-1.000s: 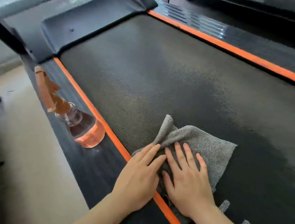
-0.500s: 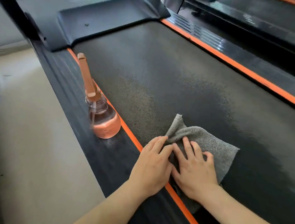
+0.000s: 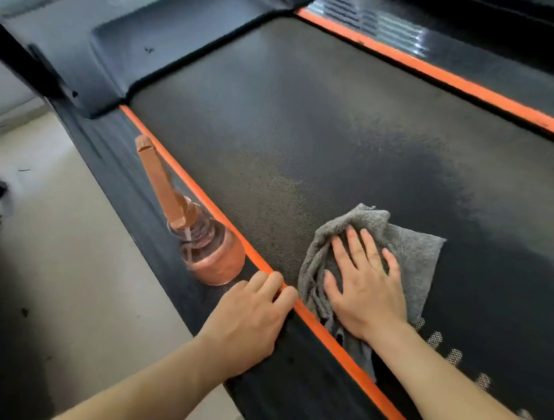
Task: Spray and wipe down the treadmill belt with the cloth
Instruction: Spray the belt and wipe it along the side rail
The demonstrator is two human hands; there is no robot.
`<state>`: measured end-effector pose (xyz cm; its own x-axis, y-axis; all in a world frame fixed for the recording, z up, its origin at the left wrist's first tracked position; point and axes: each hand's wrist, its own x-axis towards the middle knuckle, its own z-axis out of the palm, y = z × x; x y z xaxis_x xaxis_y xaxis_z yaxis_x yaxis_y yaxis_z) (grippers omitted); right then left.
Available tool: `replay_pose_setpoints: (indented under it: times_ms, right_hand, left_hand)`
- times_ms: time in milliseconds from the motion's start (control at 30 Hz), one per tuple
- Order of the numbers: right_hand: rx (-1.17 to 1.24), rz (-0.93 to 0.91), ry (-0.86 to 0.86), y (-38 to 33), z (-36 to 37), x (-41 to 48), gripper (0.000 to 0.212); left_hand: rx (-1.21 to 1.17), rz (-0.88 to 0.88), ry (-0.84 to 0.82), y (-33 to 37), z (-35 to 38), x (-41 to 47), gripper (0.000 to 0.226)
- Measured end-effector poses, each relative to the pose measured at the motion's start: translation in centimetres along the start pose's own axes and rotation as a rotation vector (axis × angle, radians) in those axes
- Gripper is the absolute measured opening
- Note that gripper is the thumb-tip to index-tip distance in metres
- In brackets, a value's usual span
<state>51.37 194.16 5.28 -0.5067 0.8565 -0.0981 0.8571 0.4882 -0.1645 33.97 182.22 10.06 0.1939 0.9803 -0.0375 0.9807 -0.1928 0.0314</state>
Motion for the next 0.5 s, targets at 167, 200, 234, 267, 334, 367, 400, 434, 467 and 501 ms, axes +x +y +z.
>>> replay_pose_setpoints:
  times_ms: [167, 200, 234, 267, 334, 367, 400, 434, 467, 501]
  right_hand:
    - [0.049, 0.051, 0.023, -0.4, 0.2, 0.7, 0.068]
    - [0.063, 0.087, 0.014, -0.1, 0.0, 0.3, 0.071]
    - [0.073, 0.110, -0.016, 0.0, -0.2, 0.0, 0.072]
    - [0.082, 0.127, -0.062, -0.1, -0.4, -0.4, 0.070]
    - [0.074, 0.198, -0.148, 0.3, -1.1, -2.2, 0.067]
    - [0.072, 0.200, -0.224, 0.6, -1.3, -2.5, 0.069]
    - [0.063, 0.250, -0.254, 0.6, -1.8, -4.3, 0.070]
    - [0.052, 0.282, -0.298, 0.8, -2.1, -5.5, 0.072]
    - [0.068, 0.300, -0.338, 1.6, -2.3, -5.8, 0.073]
    - [0.049, 0.369, -0.354, 1.6, -3.0, -7.4, 0.075]
  left_hand:
    - [0.126, 0.151, -0.031, -2.2, -0.1, -0.4, 0.040]
    - [0.150, 0.180, -0.060, -2.2, -0.4, 0.0, 0.041]
    - [0.182, 0.192, -0.079, -2.2, -0.5, 0.1, 0.041]
    - [0.217, 0.211, -0.091, -2.1, -0.9, 0.3, 0.042]
    - [0.252, 0.278, -0.115, -1.8, -2.3, 0.5, 0.041]
    - [0.269, 0.272, -0.151, -1.9, -2.2, 0.4, 0.038]
    - [0.272, 0.303, -0.163, -1.9, -2.9, 0.0, 0.038]
    - [0.257, 0.314, -0.174, -2.0, -3.2, -0.2, 0.048]
    - [0.224, 0.261, -0.249, -2.1, -3.2, -0.1, 0.061]
    - [0.188, 0.270, -0.275, -2.3, -4.0, -0.9, 0.069]
